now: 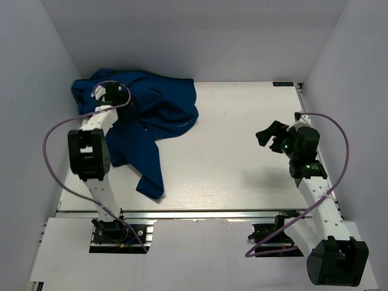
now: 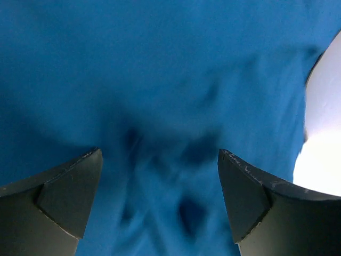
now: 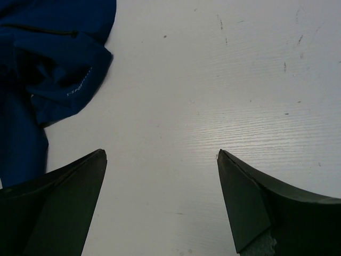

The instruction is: Zip up the jacket

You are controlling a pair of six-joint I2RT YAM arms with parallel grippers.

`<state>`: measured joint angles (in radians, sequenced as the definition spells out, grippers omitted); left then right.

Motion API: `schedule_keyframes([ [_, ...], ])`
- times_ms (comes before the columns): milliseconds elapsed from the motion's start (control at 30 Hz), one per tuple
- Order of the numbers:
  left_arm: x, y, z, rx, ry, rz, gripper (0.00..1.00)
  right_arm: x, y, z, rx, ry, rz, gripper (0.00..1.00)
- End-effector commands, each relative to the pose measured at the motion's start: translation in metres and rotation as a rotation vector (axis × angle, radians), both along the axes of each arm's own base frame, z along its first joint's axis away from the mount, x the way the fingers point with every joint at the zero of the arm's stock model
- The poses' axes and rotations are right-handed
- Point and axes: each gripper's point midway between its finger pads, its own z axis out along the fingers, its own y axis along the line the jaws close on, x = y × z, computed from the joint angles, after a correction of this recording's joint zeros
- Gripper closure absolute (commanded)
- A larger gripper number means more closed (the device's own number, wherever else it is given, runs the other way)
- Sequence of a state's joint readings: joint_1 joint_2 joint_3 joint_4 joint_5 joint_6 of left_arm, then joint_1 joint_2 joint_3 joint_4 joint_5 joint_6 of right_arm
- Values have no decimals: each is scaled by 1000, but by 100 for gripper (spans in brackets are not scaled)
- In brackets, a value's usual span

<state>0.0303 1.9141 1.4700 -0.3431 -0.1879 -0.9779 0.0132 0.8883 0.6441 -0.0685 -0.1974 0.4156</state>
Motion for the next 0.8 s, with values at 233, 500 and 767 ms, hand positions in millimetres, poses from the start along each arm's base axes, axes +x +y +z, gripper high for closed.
schedule_keyframes([
  [233, 135, -25, -21, -107, -199, -149, 56, -3, 16, 21, -30, -107, 140, 11],
  [500, 116, -148, 150, 41, -566, -669, 100, -7, 12, 29, -38, -125, 108, 11],
  [767, -94, -306, 159, -38, -532, -1124, 100, -7, -1, 55, -25, -179, 14, 10],
])
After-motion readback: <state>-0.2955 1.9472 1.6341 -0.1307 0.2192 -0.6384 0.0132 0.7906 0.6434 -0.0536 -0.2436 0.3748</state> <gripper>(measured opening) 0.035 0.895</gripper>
